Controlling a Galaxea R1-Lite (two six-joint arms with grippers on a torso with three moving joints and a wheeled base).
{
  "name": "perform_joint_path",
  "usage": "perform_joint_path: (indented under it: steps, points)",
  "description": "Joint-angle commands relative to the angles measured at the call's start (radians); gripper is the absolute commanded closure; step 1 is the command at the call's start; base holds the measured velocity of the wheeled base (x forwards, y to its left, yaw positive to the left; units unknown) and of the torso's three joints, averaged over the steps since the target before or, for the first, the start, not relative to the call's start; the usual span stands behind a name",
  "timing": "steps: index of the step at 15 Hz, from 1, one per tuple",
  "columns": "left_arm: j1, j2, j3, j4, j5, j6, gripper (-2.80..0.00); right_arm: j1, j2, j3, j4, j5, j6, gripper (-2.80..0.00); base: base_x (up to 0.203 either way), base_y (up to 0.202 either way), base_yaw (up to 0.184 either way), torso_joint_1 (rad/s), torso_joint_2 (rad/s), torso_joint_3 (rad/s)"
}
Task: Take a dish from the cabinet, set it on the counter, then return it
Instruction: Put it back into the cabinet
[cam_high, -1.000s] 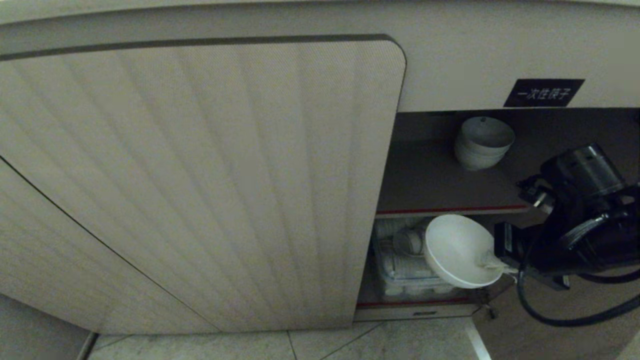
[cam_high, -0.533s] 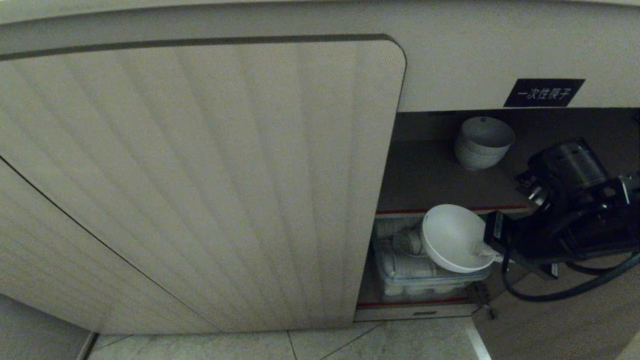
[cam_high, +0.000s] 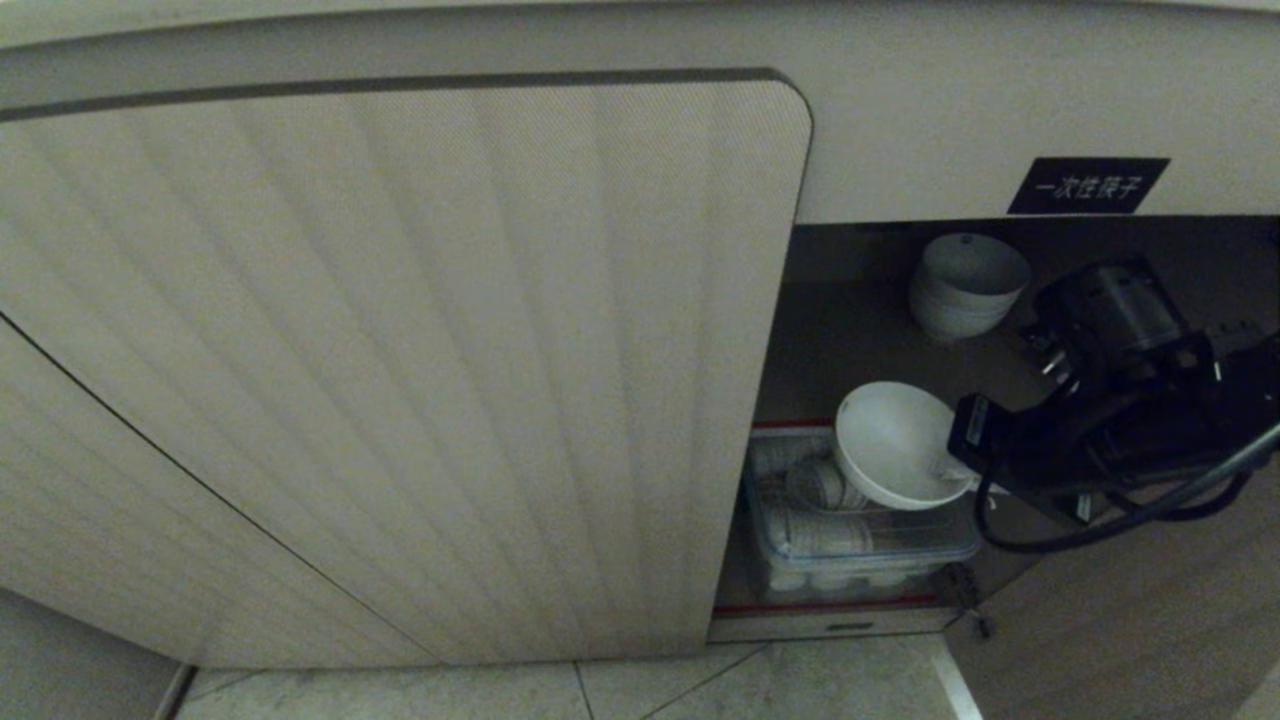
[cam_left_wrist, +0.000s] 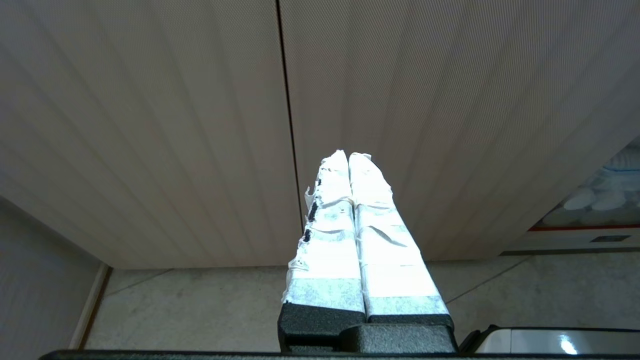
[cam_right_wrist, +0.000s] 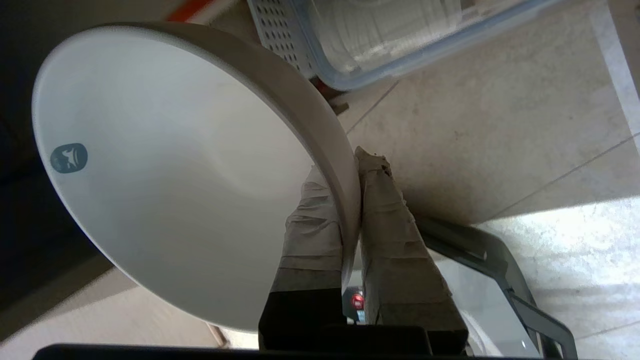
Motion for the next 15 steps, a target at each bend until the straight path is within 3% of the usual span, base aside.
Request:
perform_joint_path:
  steps: [1,13,15]
  points:
    - [0.0,0.0,0.0,0.0,0.0,0.0,0.0,0.001,0.02,-0.026,0.006,0.0,0.005,0.0,0.0,0.0,0.0,0.0,0.0,0.0]
    - [-0.001,0.0,0.0,0.0,-0.001,0.0,0.0,0.001,0.126,-0.179,0.084,-0.111,0.058,0.0,0.0,0.0,0.0,0.0,0.0,0.0]
    - [0.001,0.0,0.0,0.0,-0.001,0.0,0.0,0.001,0.136,-0.207,0.094,-0.12,0.1,0.0,0.0,0.0,0.0,0.0,0.0,0.0]
